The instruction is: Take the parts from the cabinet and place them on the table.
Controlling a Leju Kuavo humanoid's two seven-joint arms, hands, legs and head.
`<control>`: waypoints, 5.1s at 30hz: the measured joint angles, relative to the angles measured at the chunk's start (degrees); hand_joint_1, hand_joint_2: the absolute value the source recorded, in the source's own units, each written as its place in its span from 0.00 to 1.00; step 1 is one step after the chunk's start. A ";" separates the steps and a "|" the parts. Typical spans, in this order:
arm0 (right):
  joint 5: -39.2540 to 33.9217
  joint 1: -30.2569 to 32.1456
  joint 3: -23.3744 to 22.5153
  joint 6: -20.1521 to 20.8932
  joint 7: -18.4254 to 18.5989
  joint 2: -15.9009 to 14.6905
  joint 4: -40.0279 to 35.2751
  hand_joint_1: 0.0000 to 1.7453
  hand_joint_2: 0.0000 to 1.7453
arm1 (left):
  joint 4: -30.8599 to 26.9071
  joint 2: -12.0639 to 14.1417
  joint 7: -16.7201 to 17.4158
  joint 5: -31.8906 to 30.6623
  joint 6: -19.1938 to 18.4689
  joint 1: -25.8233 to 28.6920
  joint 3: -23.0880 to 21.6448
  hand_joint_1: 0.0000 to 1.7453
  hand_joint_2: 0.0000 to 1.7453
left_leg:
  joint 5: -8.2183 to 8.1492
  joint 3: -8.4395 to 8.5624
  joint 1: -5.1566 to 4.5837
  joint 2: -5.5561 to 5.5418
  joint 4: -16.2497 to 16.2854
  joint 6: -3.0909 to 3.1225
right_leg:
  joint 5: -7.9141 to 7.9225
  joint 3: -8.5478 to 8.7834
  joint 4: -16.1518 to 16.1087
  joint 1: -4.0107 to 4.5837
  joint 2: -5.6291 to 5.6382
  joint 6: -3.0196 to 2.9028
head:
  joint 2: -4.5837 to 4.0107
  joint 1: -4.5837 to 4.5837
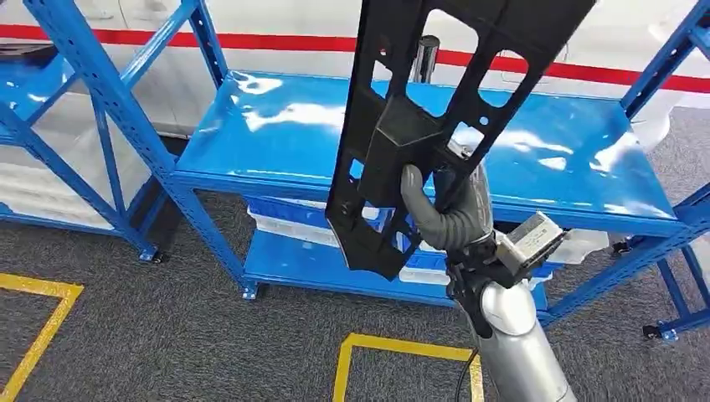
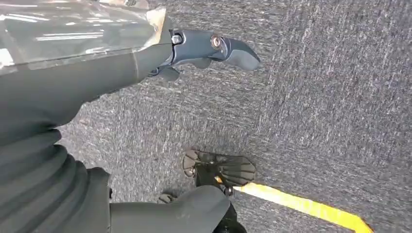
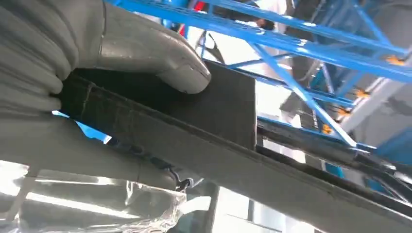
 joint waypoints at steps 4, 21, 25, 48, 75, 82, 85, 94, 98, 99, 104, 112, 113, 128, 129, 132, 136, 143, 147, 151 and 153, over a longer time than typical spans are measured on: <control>0.29 0.08 0.11 -0.18 -0.64 0.28 0.04 1.00 1.00 | 0.00 0.04 0.02 0.04 -0.04 0.14 0.00 0.00 1.00 | -6.35 -2.17 0.69 -0.37 4.50 -1.31 | 2.16 -1.40 -0.11 -0.86 -0.34 -2.52 | -0.02 -0.22; 0.63 3.95 1.57 -1.01 -4.85 -0.96 -0.50 1.00 1.00 | 0.00 0.33 -0.22 0.11 -0.26 0.50 0.02 0.00 1.00 | -4.39 5.36 0.19 -0.25 -1.59 2.34 | -2.04 -11.33 11.21 -0.39 -0.32 -1.29 | -0.02 0.24; -0.37 4.49 1.66 -1.42 -4.96 -1.49 -0.39 1.00 1.00 | 0.00 0.46 -0.22 0.11 -0.33 0.51 0.02 0.00 1.00 | -1.49 1.36 -0.22 -0.16 -1.33 2.11 | 0.21 -8.86 15.92 -0.38 -0.32 1.02 | -0.02 0.30; -1.90 5.29 2.01 -1.73 -4.59 -1.16 2.65 1.00 1.00 | 0.02 1.11 -0.28 1.57 0.02 0.18 0.55 0.00 1.00 | -7.04 6.79 0.99 -0.71 -0.16 0.13 | 7.91 -7.63 0.95 -0.22 -0.77 1.63 | -0.02 -0.35; 3.30 10.67 -0.46 0.52 -5.86 -0.61 2.38 1.00 1.00 | -0.04 1.62 -0.61 1.62 0.77 0.66 1.33 0.00 1.00 | -5.01 4.72 1.25 3.19 1.23 -2.58 | 1.81 -1.09 -0.40 0.02 -5.00 -1.40 | 0.00 -0.88; 4.31 11.80 -0.55 0.52 -6.21 -0.66 2.03 1.00 1.00 | -0.04 1.51 -0.83 1.24 1.05 0.82 1.31 0.00 1.00 | -4.02 3.54 1.18 -0.13 -0.42 0.69 | -3.87 -6.83 11.08 -0.10 -0.95 -1.13 | 0.00 -0.62; 4.85 13.30 -0.83 0.50 -6.51 -0.74 2.03 1.00 1.00 | -0.04 1.51 -1.14 0.79 1.05 0.98 1.31 0.00 1.00 | -3.63 3.09 1.06 -2.04 -0.38 0.84 | -5.02 -9.98 17.62 -0.21 -0.61 -0.54 | -0.02 -0.62; 5.38 14.02 -0.94 0.50 -7.21 -0.68 1.95 1.00 1.00 | -0.04 1.51 -1.68 0.74 0.90 1.52 1.31 0.00 1.00 | -2.50 1.37 1.53 -5.80 0.26 -1.86 | 2.08 -2.29 0.74 -1.45 0.83 -0.86 | 0.00 -0.51; 6.28 15.55 -1.07 0.39 -8.81 -0.83 1.81 1.00 1.00 | -0.04 1.44 -2.05 0.33 0.44 1.63 1.29 0.00 1.00 | -10.73 -4.70 1.26 -1.05 14.51 -2.48 | 2.29 -2.59 0.77 -0.50 -1.23 -1.71 | -0.02 -1.25; 6.56 16.21 -1.09 0.35 -9.20 -0.87 1.81 1.00 1.00 | -0.02 1.44 -2.08 0.24 0.42 1.70 1.27 0.00 1.00 | -11.87 -6.20 1.26 -0.91 18.01 -2.47 | 2.29 -2.69 0.79 -0.30 -1.87 -1.72 | -0.02 -1.27; 7.89 19.74 -1.57 -0.85 -12.04 -1.35 0.66 1.00 1.00 | -0.04 1.44 -2.14 -2.29 0.66 1.76 0.94 0.00 1.00 | -4.99 3.69 0.36 2.05 1.95 -0.01 | 2.17 -2.39 0.78 0.46 -4.41 -1.84 | 0.00 -1.27; 3.82 24.74 -7.14 1.29 -13.68 -3.21 -3.17 1.00 1.00 | -0.09 1.62 -2.30 -5.70 -2.31 -0.05 -2.10 0.00 1.00 | -3.47 3.76 0.26 -0.42 -0.84 1.87 | -2.19 -5.86 8.11 0.56 -1.15 -1.28 | -0.02 -0.77; 4.33 25.42 -7.52 1.29 -13.66 -3.32 -3.52 1.00 1.00 | -0.09 1.64 -2.23 -5.94 -3.27 -0.23 -2.52 0.00 1.00 | -3.36 3.55 0.26 -1.04 -0.83 1.93 | -4.10 -7.99 12.78 0.39 -0.74 -1.41 | -0.02 -0.68; 5.47 29.78 -10.03 1.31 -14.84 -3.96 -7.34 1.00 1.00 | -0.15 2.58 -1.81 -8.68 -8.15 -0.21 -6.69 0.00 1.00 | -9.56 -3.66 0.88 -1.35 12.07 -1.78 | 1.58 -2.09 1.14 -0.90 -0.93 -1.60 | 0.00 -1.07; 5.53 29.79 -10.05 1.33 -14.84 -3.96 -7.39 1.00 1.00 | -0.15 2.58 -1.81 -8.68 -8.19 -0.21 -6.84 0.00 1.00 | -11.22 -5.59 0.87 -1.05 16.33 -1.88 | 1.55 -2.17 1.14 -0.75 -1.60 -1.64 | -0.02 -1.12; 5.68 29.54 -10.05 2.63 -14.82 -3.96 -7.39 1.00 1.00 | -0.15 2.58 -2.01 -8.19 -8.72 -0.08 -7.15 0.00 1.00 | -9.01 -4.69 0.85 -0.67 15.19 -1.57 | 1.44 -2.18 1.14 -0.42 -3.49 -1.76 | 0.00 -1.14; 6.63 26.83 -8.03 4.85 -13.46 -2.67 -6.51 1.00 1.00 | -0.17 2.93 -2.47 -5.23 -9.29 0.26 -6.56 0.00 1.00 | -4.75 2.87 -0.25 3.19 1.06 0.09 | 1.22 -2.09 1.13 0.50 -5.17 -1.54 | -0.02 -1.03; 7.74 24.29 -5.60 5.60 -12.59 0.18 -4.26 1.00 1.00 | -0.17 2.75 -2.84 -4.61 -9.09 1.87 -5.11 0.00 1.00 | -3.13 3.20 0.15 -1.06 -0.78 1.98 | -3.85 -6.05 10.37 0.09 -1.22 -1.36 | -0.02 -0.64; 8.37 24.89 -6.40 7.74 -11.24 1.20 -4.07 1.00 1.00 | -0.17 2.56 -2.60 -5.14 -9.13 1.55 -5.09 0.00 1.00 | -3.08 3.21 0.14 -4.20 -0.68 1.90 | -4.27 -8.90 15.38 -0.21 -0.51 -0.10 | -0.02 -0.62; 8.92 25.31 -6.84 8.42 -11.19 2.03 -4.09 1.00 1.00 | -0.17 2.40 -2.44 -5.18 -9.24 0.93 -5.07 0.00 1.00 | -3.49 2.76 -0.20 -6.87 0.32 0.81 | 1.54 -2.91 0.80 -0.73 2.58 0.66 | -0.02 -0.42; 8.96 25.46 -7.02 8.42 -11.24 2.34 -4.09 1.00 1.00 | -0.17 2.40 -2.42 -5.20 -9.24 0.95 -5.05 0.00 1.00 | -3.21 2.43 0.11 -7.35 0.15 0.20 | 1.78 -2.67 0.99 -0.39 1.90 -0.22 | -0.02 -0.55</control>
